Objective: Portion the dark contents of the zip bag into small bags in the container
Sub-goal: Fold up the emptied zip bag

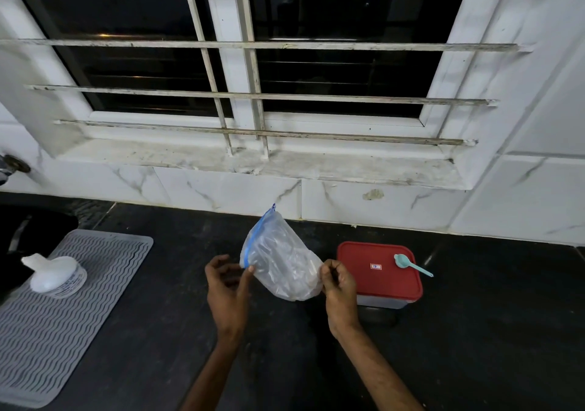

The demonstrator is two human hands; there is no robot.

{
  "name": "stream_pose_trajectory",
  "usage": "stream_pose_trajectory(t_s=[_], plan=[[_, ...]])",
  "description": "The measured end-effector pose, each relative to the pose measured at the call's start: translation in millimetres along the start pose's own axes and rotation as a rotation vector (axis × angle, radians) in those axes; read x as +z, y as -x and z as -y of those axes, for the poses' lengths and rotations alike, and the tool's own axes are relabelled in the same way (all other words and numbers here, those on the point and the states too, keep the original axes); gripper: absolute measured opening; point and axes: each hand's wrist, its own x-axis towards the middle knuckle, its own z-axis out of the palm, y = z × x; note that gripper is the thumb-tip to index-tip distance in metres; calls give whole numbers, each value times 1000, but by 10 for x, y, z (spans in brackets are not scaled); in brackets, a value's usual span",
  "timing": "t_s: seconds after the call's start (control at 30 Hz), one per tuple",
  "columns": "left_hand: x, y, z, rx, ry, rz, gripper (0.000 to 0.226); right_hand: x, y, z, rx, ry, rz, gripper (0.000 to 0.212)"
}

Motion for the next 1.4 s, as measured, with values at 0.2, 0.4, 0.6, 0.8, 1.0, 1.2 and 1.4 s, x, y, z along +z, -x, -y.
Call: stream_pose_trajectory(t_s=[0.2,0.4,0.6,0.8,1.0,1.2,1.4], plan=[[40,-187,23,64,-128,23,15,16,0,59,-7,-20,27,11],[-6,-353,65,-100,65,-32,10,-54,-66,35,-4,7,-27,8],[-262,-585,-9,-356,450,267,18,-138,-161,19,59,-27,-90,15],[-344,-587,-46,-172,93,454,31,-118,-114,17,53,-46,12,16],[-408,-617,-18,-23,-151,455,11,-175,-107,30,21,-46,55,13],[-358,-625,-100,-410,386,363,26,-212,-93,8,-62,105,77,9],[-253,-563,-124,-352,480,463,26,-63,36,-101,197,30,24,28]])
